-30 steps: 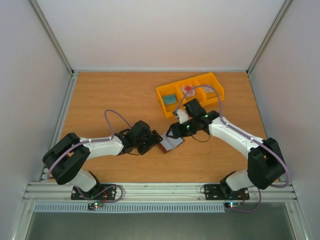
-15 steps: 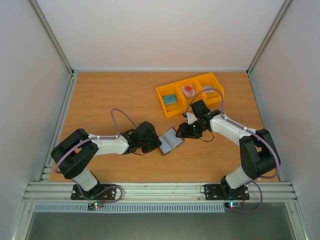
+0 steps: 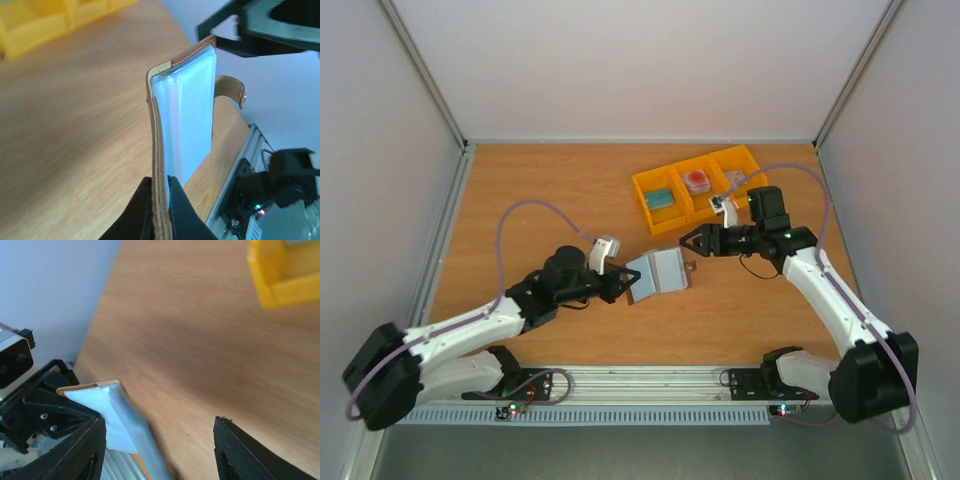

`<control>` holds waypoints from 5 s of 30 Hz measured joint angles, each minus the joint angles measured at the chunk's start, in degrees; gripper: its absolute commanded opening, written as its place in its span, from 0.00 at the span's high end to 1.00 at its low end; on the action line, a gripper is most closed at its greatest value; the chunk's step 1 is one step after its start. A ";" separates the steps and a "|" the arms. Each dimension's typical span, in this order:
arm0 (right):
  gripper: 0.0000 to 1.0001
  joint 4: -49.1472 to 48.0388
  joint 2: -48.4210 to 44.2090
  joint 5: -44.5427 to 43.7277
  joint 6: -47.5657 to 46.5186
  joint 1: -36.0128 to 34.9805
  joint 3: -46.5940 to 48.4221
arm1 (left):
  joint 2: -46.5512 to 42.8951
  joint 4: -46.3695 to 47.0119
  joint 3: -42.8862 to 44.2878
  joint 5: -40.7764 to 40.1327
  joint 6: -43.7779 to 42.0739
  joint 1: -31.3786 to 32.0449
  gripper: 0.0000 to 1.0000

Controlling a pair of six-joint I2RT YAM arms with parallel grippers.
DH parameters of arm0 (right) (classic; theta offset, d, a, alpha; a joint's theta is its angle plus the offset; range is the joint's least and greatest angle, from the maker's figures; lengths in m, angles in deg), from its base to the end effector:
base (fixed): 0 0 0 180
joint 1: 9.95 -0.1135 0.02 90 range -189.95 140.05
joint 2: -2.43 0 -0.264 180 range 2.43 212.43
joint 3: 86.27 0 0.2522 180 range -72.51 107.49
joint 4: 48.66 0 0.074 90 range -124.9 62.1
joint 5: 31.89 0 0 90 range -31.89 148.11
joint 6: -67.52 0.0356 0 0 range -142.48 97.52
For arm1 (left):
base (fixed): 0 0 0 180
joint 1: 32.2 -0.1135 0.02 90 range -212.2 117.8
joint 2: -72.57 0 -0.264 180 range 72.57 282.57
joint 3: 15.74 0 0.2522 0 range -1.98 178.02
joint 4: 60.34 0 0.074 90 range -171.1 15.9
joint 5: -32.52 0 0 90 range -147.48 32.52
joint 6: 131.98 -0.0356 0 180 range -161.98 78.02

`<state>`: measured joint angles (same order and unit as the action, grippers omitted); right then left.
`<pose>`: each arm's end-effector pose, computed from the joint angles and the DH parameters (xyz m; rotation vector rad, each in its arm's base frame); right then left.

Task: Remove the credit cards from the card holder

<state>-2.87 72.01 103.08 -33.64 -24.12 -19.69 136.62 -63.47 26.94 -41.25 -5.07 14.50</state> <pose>0.2315 0.0844 0.2731 -0.8453 2.1449 0.9651 0.1558 -0.1799 0.2141 0.3867 2.1632 -1.1709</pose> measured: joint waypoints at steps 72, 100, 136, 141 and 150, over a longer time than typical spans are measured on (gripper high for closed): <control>0.62 8.31 -9.99 -9.05 -21.51 -24.33 9.25 | -23.30 -22.88 8.33 6.01 -18.12 -5.55 1.00; 0.74 3.30 -9.42 -14.27 -15.61 -21.70 8.39 | -24.24 -20.06 7.34 9.77 -19.02 -5.70 1.00; 0.99 11.56 4.85 -37.90 1.27 -32.61 19.39 | -26.93 -5.99 9.44 15.17 -21.00 -7.72 0.79; 0.99 8.07 4.37 -31.89 0.87 -35.95 21.00 | -23.80 -3.96 7.28 15.02 -12.74 -5.79 0.86; 0.99 1.81 -1.01 -18.49 -3.82 -35.93 19.91 | -25.57 -10.23 6.51 13.99 -12.35 -5.79 0.89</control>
<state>-1.05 71.01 84.59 -37.47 -60.06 0.22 111.05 -73.70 33.46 -27.26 -17.42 8.70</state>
